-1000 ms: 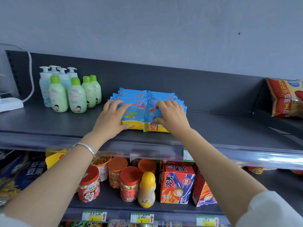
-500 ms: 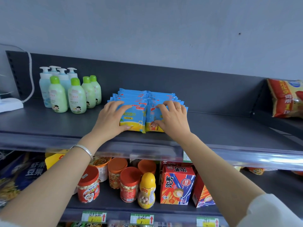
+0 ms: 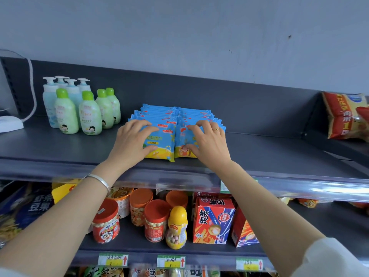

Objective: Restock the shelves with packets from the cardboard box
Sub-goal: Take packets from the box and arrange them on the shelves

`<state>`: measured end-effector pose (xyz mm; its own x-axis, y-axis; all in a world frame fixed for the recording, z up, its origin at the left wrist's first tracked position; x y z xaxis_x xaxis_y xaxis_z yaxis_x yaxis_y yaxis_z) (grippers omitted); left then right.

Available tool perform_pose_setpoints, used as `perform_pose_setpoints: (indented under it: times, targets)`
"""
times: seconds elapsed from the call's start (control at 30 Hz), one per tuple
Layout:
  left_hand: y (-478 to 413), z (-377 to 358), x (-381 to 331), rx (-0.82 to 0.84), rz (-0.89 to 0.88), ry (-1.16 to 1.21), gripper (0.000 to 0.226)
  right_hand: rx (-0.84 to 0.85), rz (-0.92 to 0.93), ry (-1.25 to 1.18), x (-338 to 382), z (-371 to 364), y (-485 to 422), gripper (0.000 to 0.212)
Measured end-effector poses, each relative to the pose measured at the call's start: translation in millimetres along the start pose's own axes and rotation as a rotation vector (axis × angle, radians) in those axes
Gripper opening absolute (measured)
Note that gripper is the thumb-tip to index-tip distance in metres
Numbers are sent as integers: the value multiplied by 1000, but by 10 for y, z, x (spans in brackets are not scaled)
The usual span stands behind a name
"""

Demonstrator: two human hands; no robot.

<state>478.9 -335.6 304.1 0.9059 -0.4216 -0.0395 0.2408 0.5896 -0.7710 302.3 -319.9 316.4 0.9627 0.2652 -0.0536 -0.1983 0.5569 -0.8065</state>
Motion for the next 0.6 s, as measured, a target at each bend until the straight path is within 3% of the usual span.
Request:
perform_pose_setpoints:
  times: [0.17, 0.3, 0.6]
  targets:
    - [18, 41, -77, -8, -66, -16, 42, 11, 12, -25, -17, 90, 81, 46]
    - [46, 114, -308, -78, -106, 29, 32, -86, 22, -13, -98, 276, 191, 39]
    - [82, 29, -2015, -143, -424, 235, 32, -187, -104, 53, -895, 926, 989, 31]
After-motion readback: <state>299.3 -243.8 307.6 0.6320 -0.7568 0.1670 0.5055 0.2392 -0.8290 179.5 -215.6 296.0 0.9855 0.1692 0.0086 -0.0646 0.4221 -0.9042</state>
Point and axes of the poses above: each hand's wrist, its own y-axis away from the middle knuckle, its own z-axis out of the back of the hand, x = y × z, the point moved 10 cm from there along -y, towards the middle knuckle, and after that the axes turned 9 degrees about -x, right-handed, at the moved point
